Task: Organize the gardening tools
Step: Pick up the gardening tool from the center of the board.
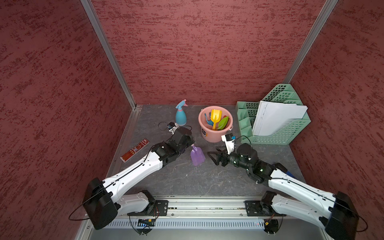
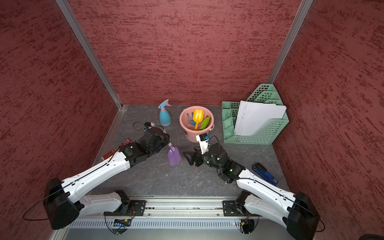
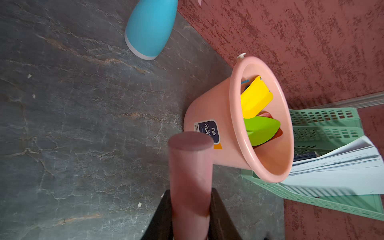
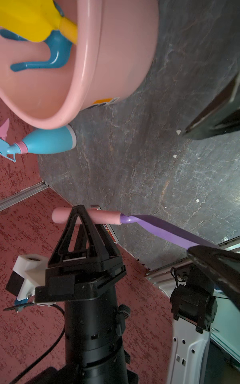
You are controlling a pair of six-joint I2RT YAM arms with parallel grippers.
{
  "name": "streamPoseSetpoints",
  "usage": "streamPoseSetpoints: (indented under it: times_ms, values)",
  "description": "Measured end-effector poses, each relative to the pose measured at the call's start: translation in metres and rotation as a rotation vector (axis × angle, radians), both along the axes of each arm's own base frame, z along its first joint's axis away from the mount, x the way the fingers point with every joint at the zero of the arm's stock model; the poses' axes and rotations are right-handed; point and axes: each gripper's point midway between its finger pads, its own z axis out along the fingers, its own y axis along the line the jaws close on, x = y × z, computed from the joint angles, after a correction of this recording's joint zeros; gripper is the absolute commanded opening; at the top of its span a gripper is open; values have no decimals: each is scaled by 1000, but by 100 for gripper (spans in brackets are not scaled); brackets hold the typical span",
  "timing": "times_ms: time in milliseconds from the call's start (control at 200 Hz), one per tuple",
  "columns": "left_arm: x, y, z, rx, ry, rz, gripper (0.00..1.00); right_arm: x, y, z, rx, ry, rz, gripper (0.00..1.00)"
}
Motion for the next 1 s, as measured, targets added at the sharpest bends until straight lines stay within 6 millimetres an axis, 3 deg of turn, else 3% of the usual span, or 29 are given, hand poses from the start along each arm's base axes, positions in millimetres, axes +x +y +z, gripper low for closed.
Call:
streamPoseSetpoints:
  times_ms: [350, 586, 846, 1001]
  values:
    - [0, 12, 29, -57, -92, 172, 0, -3, 27, 24, 56, -52, 58, 89]
    - [-3, 14, 50, -99, -151, 224, 0, 3, 40, 16, 55, -36, 62, 86]
    - [-9, 16, 70, -182, -209, 274, 0, 7, 47, 29, 109, -75, 22, 76]
    - [-13, 10, 75, -220, -223, 277, 0, 8, 52, 36, 130, -98, 6, 63]
